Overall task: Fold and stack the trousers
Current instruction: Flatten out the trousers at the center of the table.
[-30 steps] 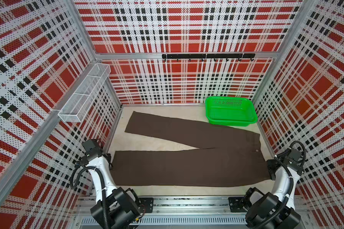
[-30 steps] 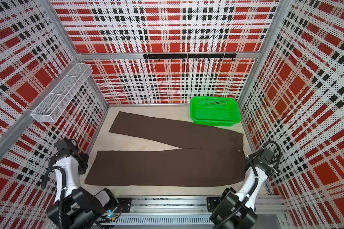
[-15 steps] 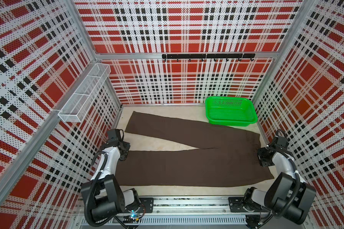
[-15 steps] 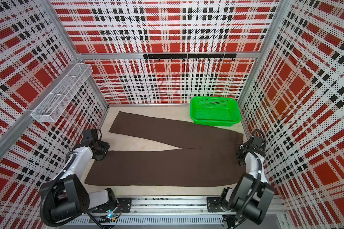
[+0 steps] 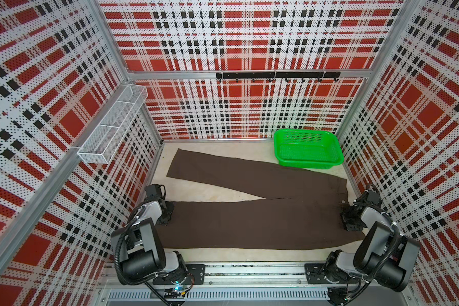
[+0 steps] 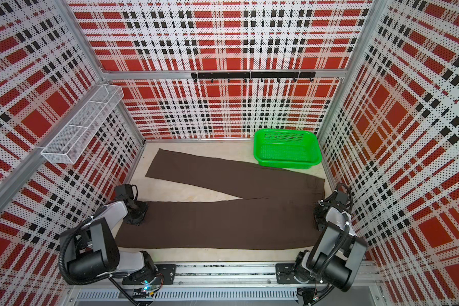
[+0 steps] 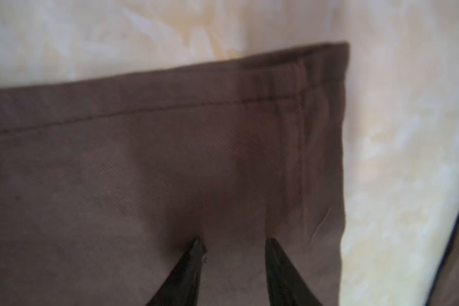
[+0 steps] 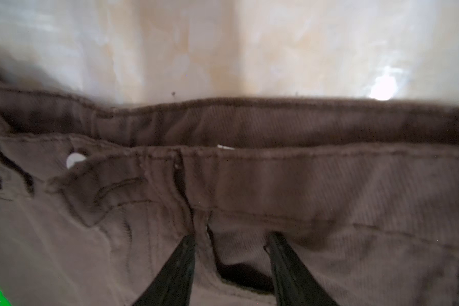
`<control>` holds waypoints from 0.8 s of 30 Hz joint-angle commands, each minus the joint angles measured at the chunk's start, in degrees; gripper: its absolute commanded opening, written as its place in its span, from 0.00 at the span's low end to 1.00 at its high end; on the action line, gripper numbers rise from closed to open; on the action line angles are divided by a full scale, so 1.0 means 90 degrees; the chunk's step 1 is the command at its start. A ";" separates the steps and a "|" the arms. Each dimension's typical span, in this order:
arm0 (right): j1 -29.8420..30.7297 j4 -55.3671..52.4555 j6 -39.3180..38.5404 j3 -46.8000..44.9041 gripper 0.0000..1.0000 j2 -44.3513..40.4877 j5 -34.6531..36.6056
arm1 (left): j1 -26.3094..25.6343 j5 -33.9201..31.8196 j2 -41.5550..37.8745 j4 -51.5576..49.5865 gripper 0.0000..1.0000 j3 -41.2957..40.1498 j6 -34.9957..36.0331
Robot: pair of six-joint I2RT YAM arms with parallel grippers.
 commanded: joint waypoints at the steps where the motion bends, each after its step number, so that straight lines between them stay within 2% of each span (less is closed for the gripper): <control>1: -0.0427 -0.0384 -0.0202 -0.0347 0.50 -0.0073 0.0588 | 0.0327 -0.0119 0.0211 0.0007 0.44 -0.0297 0.0349; 7: -0.0913 -0.0912 -0.0471 -0.0304 0.51 -0.0983 0.0887 | 0.0465 0.0078 0.0101 -0.0099 0.45 -0.0187 0.0664; 11: -0.0807 -0.1001 -0.0515 0.0082 0.50 -0.1432 0.0472 | 0.0226 0.0246 -0.0054 -0.0247 0.46 0.0132 0.0794; 17: 0.0134 -0.0995 -0.0383 0.1243 0.51 -0.1134 0.0473 | -0.0715 0.0283 -0.0120 -0.0439 0.48 0.1178 0.0681; 24: 0.0341 -0.0286 -0.0301 0.1476 0.51 -0.0311 -0.0318 | -0.1819 0.0338 0.0545 0.0201 0.53 0.2457 0.0873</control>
